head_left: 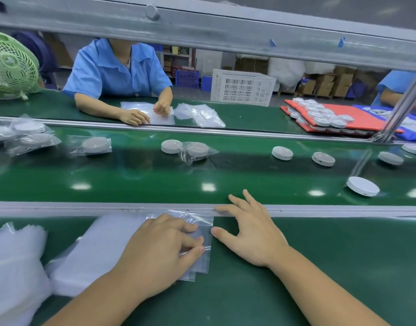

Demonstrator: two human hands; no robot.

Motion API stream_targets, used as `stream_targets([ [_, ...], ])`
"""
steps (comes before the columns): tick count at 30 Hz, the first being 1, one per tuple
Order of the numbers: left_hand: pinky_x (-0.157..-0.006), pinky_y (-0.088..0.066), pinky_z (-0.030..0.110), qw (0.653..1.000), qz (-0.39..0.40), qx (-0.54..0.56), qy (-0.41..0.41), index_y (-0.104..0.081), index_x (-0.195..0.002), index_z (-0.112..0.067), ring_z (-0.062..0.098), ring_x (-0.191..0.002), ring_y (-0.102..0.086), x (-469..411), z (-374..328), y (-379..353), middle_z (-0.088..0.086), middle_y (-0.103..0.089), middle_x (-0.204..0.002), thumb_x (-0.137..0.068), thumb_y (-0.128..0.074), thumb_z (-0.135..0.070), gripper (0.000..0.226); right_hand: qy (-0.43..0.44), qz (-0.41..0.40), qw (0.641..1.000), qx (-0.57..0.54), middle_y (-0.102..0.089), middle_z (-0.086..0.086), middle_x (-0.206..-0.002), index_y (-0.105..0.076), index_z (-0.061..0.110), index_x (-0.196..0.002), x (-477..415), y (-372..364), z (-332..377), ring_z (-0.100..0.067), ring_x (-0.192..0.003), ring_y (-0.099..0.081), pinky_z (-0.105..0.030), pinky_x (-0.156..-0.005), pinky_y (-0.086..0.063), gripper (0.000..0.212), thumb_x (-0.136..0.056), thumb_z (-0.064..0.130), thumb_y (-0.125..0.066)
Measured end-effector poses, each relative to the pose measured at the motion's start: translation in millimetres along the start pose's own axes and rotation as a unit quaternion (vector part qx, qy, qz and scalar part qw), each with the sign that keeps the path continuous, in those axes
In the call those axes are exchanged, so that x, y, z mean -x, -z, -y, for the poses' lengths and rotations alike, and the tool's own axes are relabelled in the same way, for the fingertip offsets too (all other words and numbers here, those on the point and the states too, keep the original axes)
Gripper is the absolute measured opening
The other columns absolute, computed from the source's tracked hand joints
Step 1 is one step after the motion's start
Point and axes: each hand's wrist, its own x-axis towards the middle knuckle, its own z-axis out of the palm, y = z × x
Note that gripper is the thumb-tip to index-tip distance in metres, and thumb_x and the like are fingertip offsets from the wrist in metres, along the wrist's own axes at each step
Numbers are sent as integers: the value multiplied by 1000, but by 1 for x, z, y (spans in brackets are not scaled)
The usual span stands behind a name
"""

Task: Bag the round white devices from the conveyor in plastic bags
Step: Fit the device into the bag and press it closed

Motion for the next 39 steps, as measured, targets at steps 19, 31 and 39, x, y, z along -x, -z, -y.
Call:
stream_targets([
  [19,-102,-32,26,998,-61,-14,20,-65,-118,-53,2,-119,-45,12,-5,-16,-27,-61,-128,-93,-32,-66,44,21,-28,998,46,-22,25,-163,-41,53,-145,32,-3,5,-2,-155,11,-25,-124,4,69,-85,80,-20],
  [31,-102,-33,25,996,-83,-10,15,-68,-114,-54,0,-119,-49,17,-5,-16,-31,-60,-126,-90,-30,-69,47,38,-22,998,34,-28,18,-163,-41,50,-146,30,-4,9,-9,-157,1,-34,-127,-4,70,-85,79,-22],
  [39,-106,-32,23,997,-73,-5,33,-69,-113,-53,0,-122,-50,18,-10,-11,-32,-59,-127,-90,-35,-70,45,55,-27,998,21,-30,17,-162,-46,48,-144,28,-6,6,-12,-157,1,-36,-128,-3,71,-85,78,-19],
])
